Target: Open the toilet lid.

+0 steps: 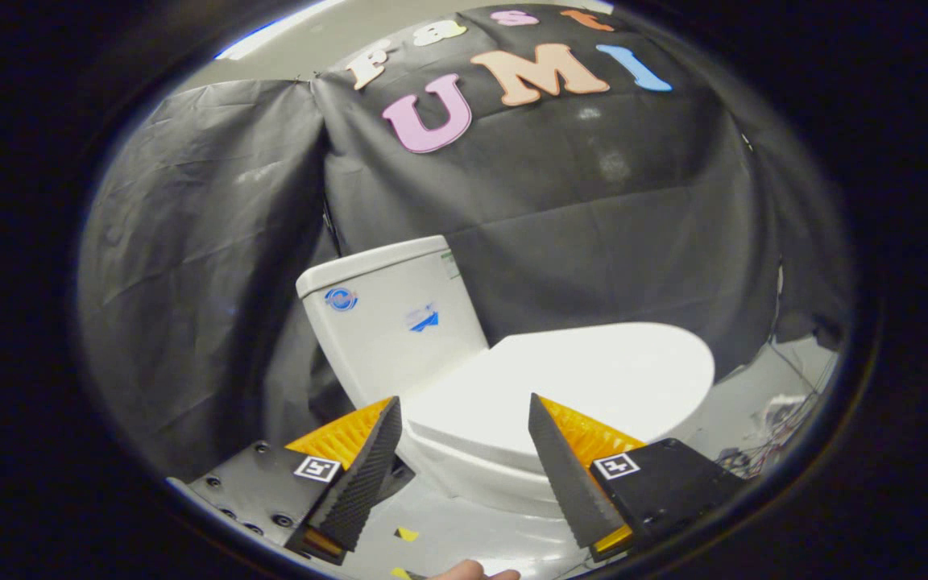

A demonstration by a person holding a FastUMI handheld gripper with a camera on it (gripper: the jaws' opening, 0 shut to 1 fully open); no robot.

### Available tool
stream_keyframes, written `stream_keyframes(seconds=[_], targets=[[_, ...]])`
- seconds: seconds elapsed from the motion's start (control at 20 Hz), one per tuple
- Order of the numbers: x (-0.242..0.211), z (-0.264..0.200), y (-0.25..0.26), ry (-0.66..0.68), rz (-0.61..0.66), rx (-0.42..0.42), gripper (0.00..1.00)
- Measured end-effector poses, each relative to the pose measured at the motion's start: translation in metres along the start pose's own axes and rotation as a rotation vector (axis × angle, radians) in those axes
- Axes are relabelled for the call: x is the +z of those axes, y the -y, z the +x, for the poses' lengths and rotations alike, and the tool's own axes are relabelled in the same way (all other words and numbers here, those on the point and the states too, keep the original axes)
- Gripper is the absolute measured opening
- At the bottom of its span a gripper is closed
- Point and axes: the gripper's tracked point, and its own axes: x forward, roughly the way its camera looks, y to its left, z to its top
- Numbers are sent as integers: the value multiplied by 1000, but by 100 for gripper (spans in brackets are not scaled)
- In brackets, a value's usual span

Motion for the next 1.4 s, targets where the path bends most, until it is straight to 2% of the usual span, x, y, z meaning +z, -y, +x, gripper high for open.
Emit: stream_keyframes(seconds=[0.15, 0.3, 0.5, 0.65, 0.7, 0.8, 0.9, 0.95, 1.05, 1.15, 1.3, 1.4], targets=[[-25, -2, 4, 23, 165, -20, 97], [-49, -6, 30, 38, 372, -127, 97], [-67, -24, 73, 85, 662, -224, 93], [-66, -39, 111, 218, 939, -301, 93], [-71, -43, 124, 233, 995, -339, 93], [-78, -41, 137, 249, 1065, -341, 93], [-95, -31, 135, 173, 1167, -366, 72], [-109, -25, 132, 119, 1173, -368, 61], [-95, -15, 133, 173, 1215, -299, 39], [-93, -5, 135, 180, 1252, -271, 3], [-90, -9, 132, 213, 1361, -266, 3], [-91, -14, 126, 210, 1347, -300, 4]])
